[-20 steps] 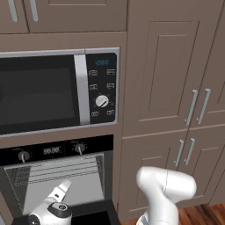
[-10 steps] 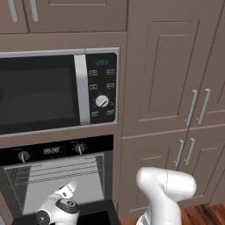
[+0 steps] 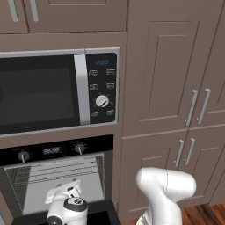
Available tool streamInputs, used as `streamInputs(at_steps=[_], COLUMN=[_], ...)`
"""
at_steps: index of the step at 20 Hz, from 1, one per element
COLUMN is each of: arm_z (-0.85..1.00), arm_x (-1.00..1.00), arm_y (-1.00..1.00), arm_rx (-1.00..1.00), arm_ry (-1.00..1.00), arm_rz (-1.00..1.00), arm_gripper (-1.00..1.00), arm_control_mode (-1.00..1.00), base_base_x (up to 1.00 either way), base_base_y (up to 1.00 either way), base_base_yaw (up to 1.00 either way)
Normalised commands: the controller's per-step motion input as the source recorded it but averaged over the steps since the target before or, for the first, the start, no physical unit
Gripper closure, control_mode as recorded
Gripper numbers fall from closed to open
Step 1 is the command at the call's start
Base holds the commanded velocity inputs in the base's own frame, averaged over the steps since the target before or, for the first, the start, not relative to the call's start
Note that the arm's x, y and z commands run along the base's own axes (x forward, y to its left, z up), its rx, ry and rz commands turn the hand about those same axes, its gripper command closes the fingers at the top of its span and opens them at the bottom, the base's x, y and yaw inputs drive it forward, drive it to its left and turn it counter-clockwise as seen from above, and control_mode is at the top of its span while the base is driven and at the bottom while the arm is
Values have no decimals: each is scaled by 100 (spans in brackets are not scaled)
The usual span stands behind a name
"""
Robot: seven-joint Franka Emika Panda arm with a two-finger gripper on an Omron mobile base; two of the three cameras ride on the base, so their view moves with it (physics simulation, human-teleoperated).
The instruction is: Take the baked cake out of the oven and place it on the plate for cooling. Then close the oven door.
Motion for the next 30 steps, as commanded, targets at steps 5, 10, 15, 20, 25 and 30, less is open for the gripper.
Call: streamInputs(at_steps=[5, 10, 15, 20, 25, 30], arm_z=[9, 14, 14, -16, -10, -33], arm_x=[6, 13, 18, 37, 37, 21], arm_y=[0, 0, -1, 0, 0, 8], arm_rx=[31, 26, 12, 2, 0, 0], arm_ry=[-6, -1, -2, -1, -1, 0], arm_rz=[-10, -11, -8, -1, 0, 0], arm_gripper=[-100, -100, -100, -100, -100, -100], arm_control_mode=[-100, -100, -100, -100, -100, -100], base_base_x=[0, 0, 0, 0, 0, 0], base_base_y=[0, 0, 0, 0, 0, 0], base_base_yaw=[0, 0, 0, 0, 0, 0])
